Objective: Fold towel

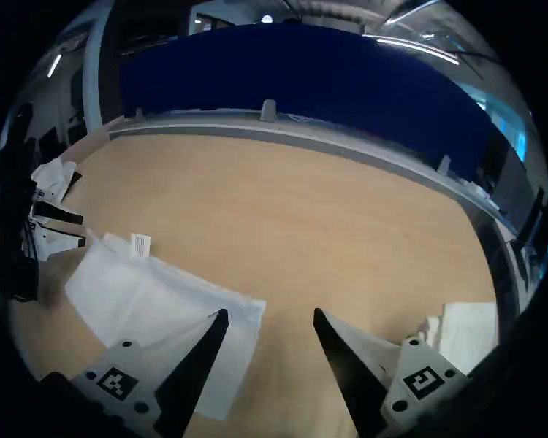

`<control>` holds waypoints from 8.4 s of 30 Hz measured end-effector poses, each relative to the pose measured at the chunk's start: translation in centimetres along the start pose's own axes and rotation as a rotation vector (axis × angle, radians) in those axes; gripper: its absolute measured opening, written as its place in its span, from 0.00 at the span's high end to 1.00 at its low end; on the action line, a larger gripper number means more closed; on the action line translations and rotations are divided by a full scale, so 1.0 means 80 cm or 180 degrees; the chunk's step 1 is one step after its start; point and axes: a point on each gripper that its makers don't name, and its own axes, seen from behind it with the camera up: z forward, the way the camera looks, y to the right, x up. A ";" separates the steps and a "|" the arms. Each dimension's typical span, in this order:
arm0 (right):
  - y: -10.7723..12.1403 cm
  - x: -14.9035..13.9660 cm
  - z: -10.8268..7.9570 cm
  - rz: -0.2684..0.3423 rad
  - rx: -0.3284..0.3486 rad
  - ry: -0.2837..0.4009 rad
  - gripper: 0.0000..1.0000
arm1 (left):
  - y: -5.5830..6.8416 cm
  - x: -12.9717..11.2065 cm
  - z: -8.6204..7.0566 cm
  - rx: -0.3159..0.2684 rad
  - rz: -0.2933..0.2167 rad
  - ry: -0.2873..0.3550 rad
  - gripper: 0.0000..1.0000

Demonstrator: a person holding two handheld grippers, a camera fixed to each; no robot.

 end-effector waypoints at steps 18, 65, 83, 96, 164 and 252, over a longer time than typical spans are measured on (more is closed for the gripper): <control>-0.015 -0.028 -0.040 -0.0010 0.0081 -0.0035 0.05 | 0.011 -0.025 -0.039 -0.0046 -0.0118 -0.0026 0.11; -0.064 -0.122 -0.071 -0.0693 0.0750 -0.0522 0.15 | -0.026 -0.192 -0.208 0.0662 -0.0797 -0.0174 0.11; -0.061 -0.141 -0.062 -0.0750 0.0847 -0.0678 0.61 | -0.025 -0.214 -0.243 0.0773 -0.0900 -0.0186 0.11; -0.067 -0.140 -0.059 -0.0810 0.0900 -0.0679 0.91 | -0.023 -0.215 -0.247 0.0759 -0.0886 -0.0193 0.11; -0.375 -0.024 -0.003 -0.1693 0.1808 -0.0395 0.95 | -0.059 -0.235 -0.350 0.1063 -0.1131 0.0035 0.11; -0.268 -0.092 -0.030 -0.1115 0.1246 -0.0491 0.97 | -0.026 -0.225 -0.337 0.0983 -0.1049 0.0033 0.11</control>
